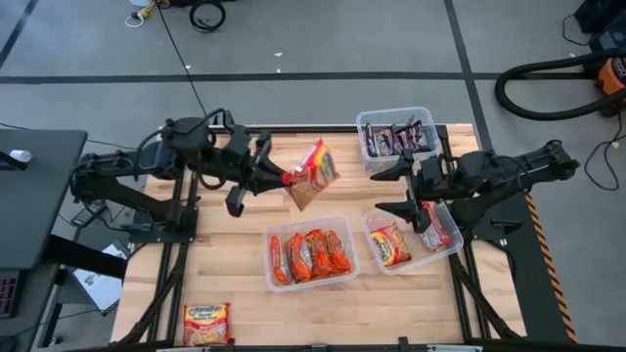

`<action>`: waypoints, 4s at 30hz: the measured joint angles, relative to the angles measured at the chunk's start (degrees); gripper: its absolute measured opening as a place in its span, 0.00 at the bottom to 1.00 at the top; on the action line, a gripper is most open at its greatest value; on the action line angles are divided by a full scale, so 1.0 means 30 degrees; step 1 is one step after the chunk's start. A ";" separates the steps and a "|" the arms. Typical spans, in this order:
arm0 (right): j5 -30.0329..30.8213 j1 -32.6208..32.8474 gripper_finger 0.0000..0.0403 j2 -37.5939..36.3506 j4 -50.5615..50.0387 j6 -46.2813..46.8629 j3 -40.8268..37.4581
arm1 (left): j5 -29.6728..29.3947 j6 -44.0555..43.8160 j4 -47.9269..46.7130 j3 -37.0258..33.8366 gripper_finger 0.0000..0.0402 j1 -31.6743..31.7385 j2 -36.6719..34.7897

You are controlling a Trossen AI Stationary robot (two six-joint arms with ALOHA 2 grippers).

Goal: Sort Maruchan noodles
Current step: Put the red noodle pack into the bottom right transparent bin

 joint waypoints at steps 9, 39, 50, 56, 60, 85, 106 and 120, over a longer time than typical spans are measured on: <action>-0.2637 -0.0819 0.85 0.1591 0.3384 -0.0943 -0.0007 | 0.2866 0.0580 0.3442 -0.0525 0.06 0.0036 0.2297; -0.4840 -0.1651 0.31 0.2853 0.3384 -0.0265 -0.0007 | 0.3924 -0.0048 0.4318 -0.0489 0.07 0.0044 0.4428; -0.3562 -0.1661 0.30 0.2606 0.3092 -0.0499 0.0014 | 0.3681 -0.4437 0.2257 -0.0474 0.34 0.1182 0.3076; -0.3602 -0.1629 0.30 0.2618 -0.5831 -0.2219 0.3765 | 0.4789 -0.3692 -0.1467 -0.0447 0.52 0.1801 0.0078; -0.3621 -0.1299 0.30 0.2678 -1.2622 -0.5677 0.6135 | 0.3483 -0.3245 -0.4486 -0.0462 0.55 0.1727 -0.1368; -0.1627 0.2625 0.30 0.3254 -2.7534 -2.3607 0.1339 | -0.4037 -0.4767 -0.7541 -0.0474 0.53 -0.1378 -0.1911; -0.7623 0.4268 0.31 0.3759 -2.2625 -1.8962 -0.4145 | -0.4954 -0.4862 -0.6715 -0.0489 0.52 -0.1566 -0.1589; -0.6892 0.4667 0.48 0.3953 -2.4733 -1.3430 -0.2024 | -0.5376 -0.4489 -0.6706 -0.0489 0.52 -0.1540 -0.1554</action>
